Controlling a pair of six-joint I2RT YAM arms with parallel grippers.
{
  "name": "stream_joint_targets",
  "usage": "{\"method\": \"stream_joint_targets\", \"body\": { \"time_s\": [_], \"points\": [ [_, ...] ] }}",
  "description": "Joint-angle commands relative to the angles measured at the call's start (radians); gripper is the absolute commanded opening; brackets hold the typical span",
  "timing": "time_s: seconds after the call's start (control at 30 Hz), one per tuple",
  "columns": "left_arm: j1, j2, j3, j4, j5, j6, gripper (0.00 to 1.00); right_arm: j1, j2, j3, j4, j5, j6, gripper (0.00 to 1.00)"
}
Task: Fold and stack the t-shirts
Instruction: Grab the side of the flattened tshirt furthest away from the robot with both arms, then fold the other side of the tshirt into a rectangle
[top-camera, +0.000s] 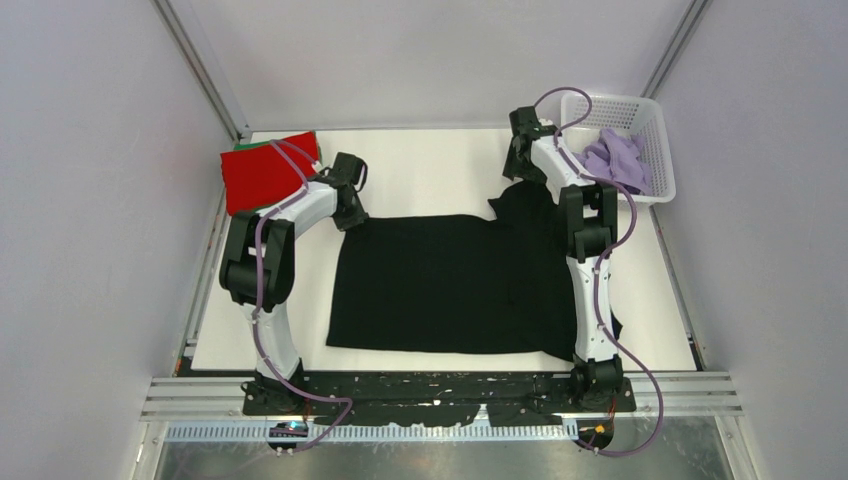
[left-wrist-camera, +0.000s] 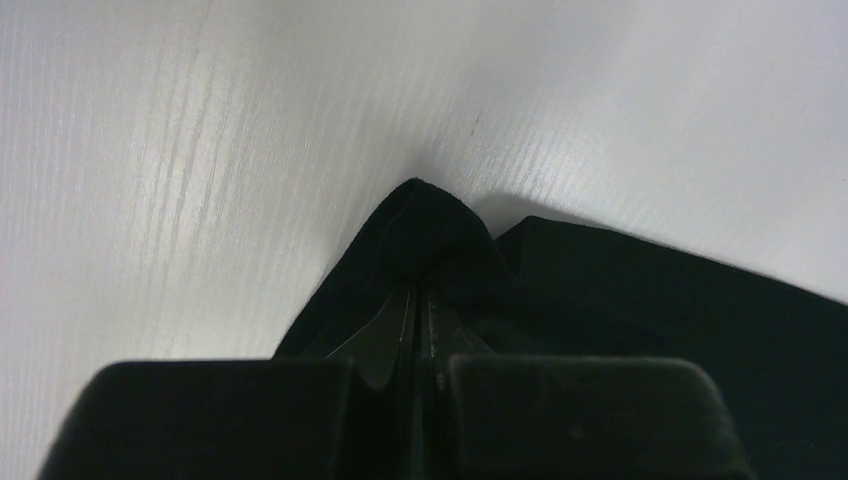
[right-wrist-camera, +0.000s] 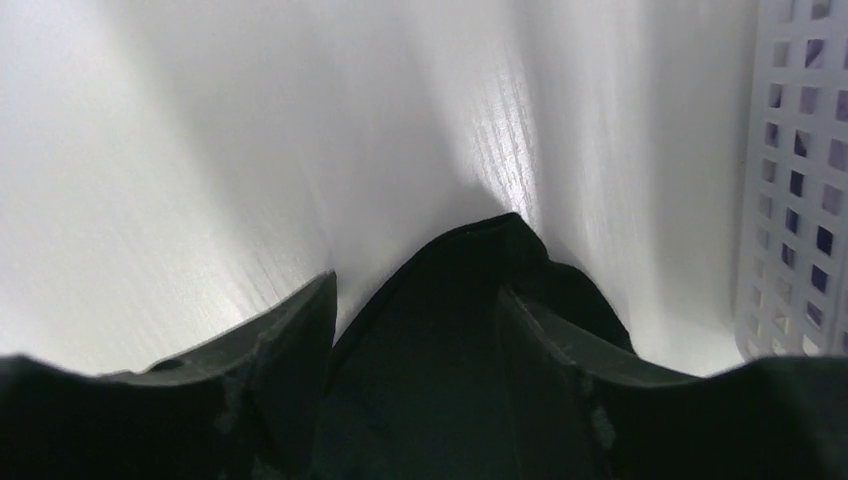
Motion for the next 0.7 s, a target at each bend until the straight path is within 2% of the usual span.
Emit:
{"method": "stream_joint_targets", "body": {
  "time_s": [0.0,0.03,0.1,0.2,0.4,0.57,0.67],
  "points": [
    [-0.006,-0.048,-0.003,0.036,-0.004,0.003,0.0,0.002,-0.023,-0.044,-0.008,0.021,0.033,0.57],
    [-0.007,-0.049,-0.003,0.036,-0.004,0.003,0.0,0.002,-0.045,-0.078,0.004,0.024,0.036,0.46],
    [-0.01,-0.053,-0.003,0.035,-0.004,0.003,0.0,0.002,-0.088,-0.146,0.037,0.039,0.048,0.34],
    [-0.014,-0.06,-0.004,0.035,-0.008,0.001,0.0,0.002,-0.144,-0.228,0.08,0.063,0.067,0.29],
    [-0.022,-0.072,-0.007,0.035,-0.015,0.001,0.0,0.002,-0.234,-0.345,0.195,0.067,0.075,0.08],
    [-0.025,-0.088,-0.015,0.033,-0.022,0.003,0.0,0.002,-0.317,-0.429,0.303,0.033,0.044,0.05],
    [-0.028,-0.106,-0.03,0.034,-0.031,0.003,0.0,0.005,-0.421,-0.537,0.398,0.045,0.015,0.05]
  ]
}}
